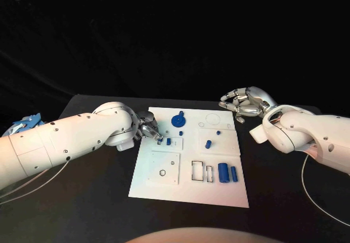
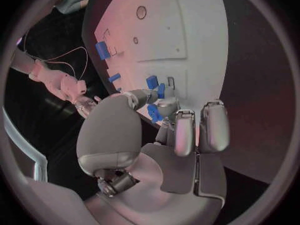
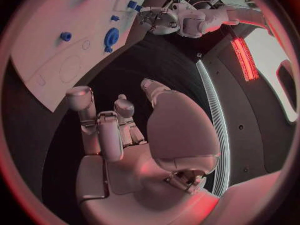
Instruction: Assemble the parts on the task board
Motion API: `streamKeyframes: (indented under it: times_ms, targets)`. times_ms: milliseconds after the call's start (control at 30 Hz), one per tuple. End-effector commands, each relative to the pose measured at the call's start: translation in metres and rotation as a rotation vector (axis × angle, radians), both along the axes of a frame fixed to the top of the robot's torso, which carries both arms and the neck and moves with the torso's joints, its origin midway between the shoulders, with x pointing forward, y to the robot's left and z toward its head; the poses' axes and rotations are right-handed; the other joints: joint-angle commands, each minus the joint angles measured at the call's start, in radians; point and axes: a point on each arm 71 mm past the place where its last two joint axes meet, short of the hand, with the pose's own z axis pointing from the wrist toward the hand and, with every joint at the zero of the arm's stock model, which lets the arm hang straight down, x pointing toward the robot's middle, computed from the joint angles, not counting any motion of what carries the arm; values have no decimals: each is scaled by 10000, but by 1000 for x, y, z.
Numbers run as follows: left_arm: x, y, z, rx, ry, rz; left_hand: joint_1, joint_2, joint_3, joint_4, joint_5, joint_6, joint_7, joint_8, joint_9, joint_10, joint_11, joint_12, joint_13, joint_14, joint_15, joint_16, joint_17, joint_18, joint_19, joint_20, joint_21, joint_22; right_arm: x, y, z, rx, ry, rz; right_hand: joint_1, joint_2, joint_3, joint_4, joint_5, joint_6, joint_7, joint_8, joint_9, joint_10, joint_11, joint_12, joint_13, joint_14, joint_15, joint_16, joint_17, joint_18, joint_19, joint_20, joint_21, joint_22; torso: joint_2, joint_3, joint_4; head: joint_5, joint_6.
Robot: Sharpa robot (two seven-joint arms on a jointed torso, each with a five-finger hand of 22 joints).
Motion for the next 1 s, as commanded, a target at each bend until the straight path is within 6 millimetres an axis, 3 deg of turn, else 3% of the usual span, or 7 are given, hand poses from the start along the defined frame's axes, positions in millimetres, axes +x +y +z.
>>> streamKeyframes:
  times_ms: [33,467,1000]
  targets:
    - [0,0,-2,463,-14,-136,3,70,1850,-1898,66,171,-138,44,17,54,-7,22,-17,767,-67,43,1437,-97,77,-1,27,-4,-1,1,0,-17,3,141,-65,58,-1,34,42,-56,107,42,-12,-53,-36,41,-7,160,-23,-60,22,114,-62,-7,-32,-8,-7,-1,15,-17,-22]
    - [1,1,-5,765,72,-227,-5,63,1849,-1908,74,172,-141,51,18,24,-9,-28,-99,763,-68,38,1423,-90,52,-2,15,-38,-1,1,0,-17,1,136,-65,58,-1,34,42,-56,107,42,-12,-53,-36,41,-7,160,-23,-60,22,114,-62,-7,-32,-8,-5,-11,13,-21,-51]
    - [0,-2,-6,810,182,-408,-13,54,1846,-1927,75,171,-145,59,17,16,-12,-44,-127,765,-67,42,1431,-82,26,-5,3,-73,-1,1,-1,-17,10,140,-65,58,-1,34,42,-56,107,42,-12,-53,-36,41,-7,160,-23,-60,22,114,-62,-7,-32,-8,-9,5,6,-21,-94]
